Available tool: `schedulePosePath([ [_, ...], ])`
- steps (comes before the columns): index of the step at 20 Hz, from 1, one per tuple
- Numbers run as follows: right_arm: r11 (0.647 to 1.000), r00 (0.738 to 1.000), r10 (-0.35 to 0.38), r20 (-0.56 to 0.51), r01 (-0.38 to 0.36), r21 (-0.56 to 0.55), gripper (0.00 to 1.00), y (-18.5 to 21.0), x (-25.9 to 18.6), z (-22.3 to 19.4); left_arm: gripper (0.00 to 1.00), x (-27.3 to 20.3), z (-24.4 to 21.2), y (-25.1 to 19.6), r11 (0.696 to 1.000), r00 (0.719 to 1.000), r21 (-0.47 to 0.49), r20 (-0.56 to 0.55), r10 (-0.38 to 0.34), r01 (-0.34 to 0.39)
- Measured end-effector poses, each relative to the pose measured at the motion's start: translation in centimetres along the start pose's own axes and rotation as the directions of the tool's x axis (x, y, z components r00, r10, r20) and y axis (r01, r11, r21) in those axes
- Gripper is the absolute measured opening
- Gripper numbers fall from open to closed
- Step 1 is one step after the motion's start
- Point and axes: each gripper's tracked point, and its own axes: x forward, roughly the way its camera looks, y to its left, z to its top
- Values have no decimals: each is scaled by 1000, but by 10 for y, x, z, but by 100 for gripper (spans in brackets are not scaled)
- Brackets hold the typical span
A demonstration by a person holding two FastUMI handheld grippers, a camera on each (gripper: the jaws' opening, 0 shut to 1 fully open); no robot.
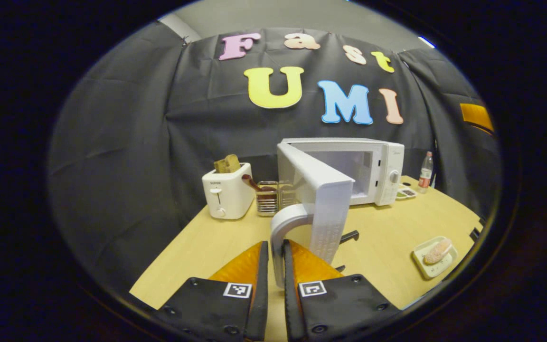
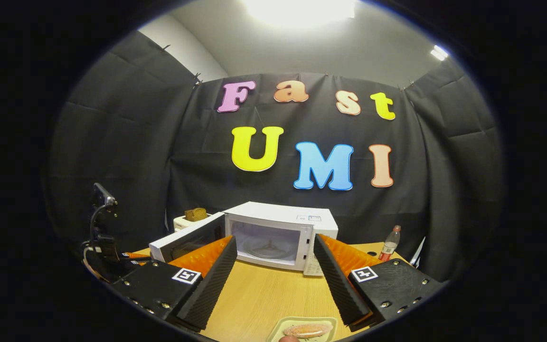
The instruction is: Open the microwave oven with the left hand, put the food in, and close the microwave oven.
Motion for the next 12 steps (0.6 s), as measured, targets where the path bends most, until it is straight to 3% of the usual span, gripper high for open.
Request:
schedulePosePath([
  [3, 999, 999, 31, -14, -32, -14, 99, -13, 3, -2, 26, -12, 6, 11, 998, 998, -18, 8, 65, -65],
  [4, 998, 998, 53, -24, -54, -21, 99, -16, 4, -7, 36, -19, 11, 14, 996, 996, -18, 16, 93, -92],
  [5, 997, 996, 77, -35, -78, -29, 99, -19, 6, -10, 37, -27, 17, 15, 993, 993, -19, 29, 118, -117],
  [8, 987, 987, 147, -72, -151, -50, 99, -29, 7, -25, 71, -56, 29, 8, 987, 985, -35, 60, 160, -159],
  [10, 971, 966, 224, -126, -232, -56, 99, -29, 6, -45, 92, -74, 38, -1, 981, 978, -42, 80, 192, -189],
  [12, 955, 947, 273, -168, -287, -70, 99, -35, 4, -59, 98, -90, 52, -9, 975, 970, -51, 105, 219, -215],
])
